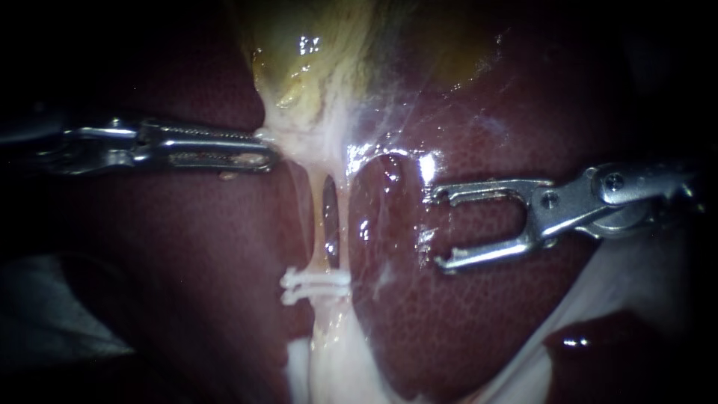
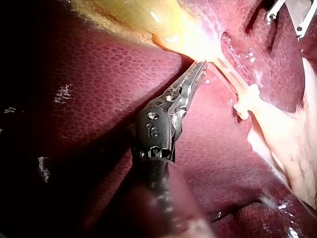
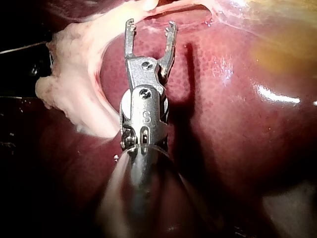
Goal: Going back second clip left tube
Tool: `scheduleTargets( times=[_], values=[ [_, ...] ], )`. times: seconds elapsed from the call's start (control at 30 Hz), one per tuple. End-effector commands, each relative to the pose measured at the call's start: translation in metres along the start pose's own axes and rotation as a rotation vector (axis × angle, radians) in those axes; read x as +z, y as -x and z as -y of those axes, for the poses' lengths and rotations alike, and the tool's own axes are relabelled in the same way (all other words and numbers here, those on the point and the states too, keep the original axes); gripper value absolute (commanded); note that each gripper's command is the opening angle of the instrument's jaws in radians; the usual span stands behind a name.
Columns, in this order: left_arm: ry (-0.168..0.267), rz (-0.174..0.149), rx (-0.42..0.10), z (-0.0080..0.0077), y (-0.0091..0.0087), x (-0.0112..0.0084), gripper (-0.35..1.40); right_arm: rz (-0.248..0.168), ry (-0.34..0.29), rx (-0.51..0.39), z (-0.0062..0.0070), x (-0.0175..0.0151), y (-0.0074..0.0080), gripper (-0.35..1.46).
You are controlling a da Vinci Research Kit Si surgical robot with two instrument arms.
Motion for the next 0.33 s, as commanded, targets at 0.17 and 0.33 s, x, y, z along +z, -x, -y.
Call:
scheduleTargets(
  times=[0.17, 0.33],
  values=[
    [-0.002, 0.001, -0.001, -0.0001, -0.0001, -0.0001, -0.35, 0.0, 0.0, 0.0, 0.0001, -0.0001, 0.0, 0.5],
    [-0.002, 0.002, -0.002, -0.0002, -0.0002, -0.0003, -0.35, 0.0, -0.001, 0.0, 0.0002, 0.0, -0.0001, 0.5]
  ],
)
